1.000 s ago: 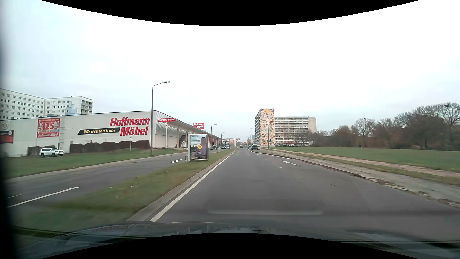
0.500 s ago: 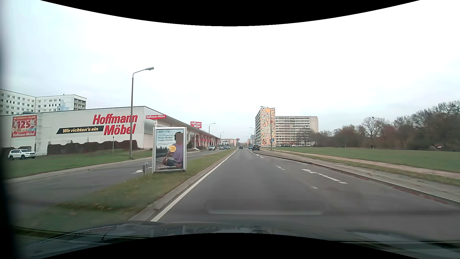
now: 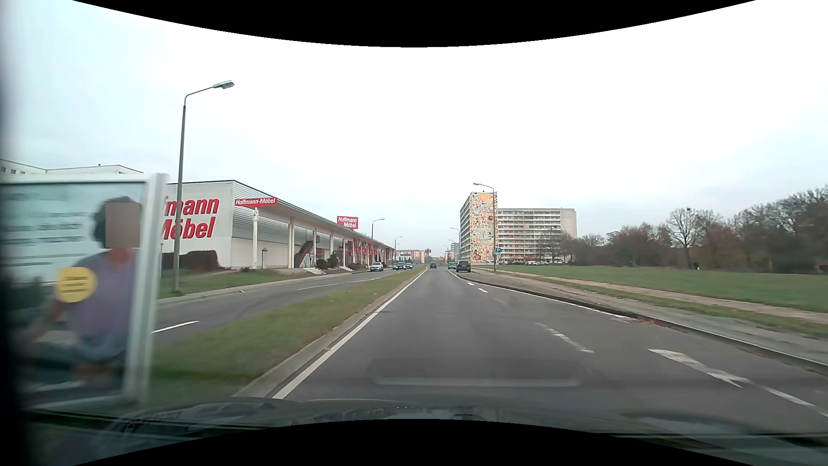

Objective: Follow the waypoints while adhering to traffic rules and regulations

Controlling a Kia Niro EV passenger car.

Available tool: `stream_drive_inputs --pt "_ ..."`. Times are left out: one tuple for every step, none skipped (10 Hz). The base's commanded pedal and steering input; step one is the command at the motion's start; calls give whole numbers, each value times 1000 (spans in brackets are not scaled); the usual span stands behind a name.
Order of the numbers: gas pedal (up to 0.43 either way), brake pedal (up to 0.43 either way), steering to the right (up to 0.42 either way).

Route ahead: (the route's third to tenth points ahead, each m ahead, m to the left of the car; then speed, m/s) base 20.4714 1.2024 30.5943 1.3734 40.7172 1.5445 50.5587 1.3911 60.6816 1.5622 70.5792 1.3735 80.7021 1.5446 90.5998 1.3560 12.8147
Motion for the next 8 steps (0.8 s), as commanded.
stream_drive_inputs --pt "138 0 -1" --pt "138 0 -1" --pt "138 0 -1" --pt "138 0 -1" --pt "138 0 -1" --pt "138 0 -1" --pt "150 0 -3" --pt "150 0 -5"
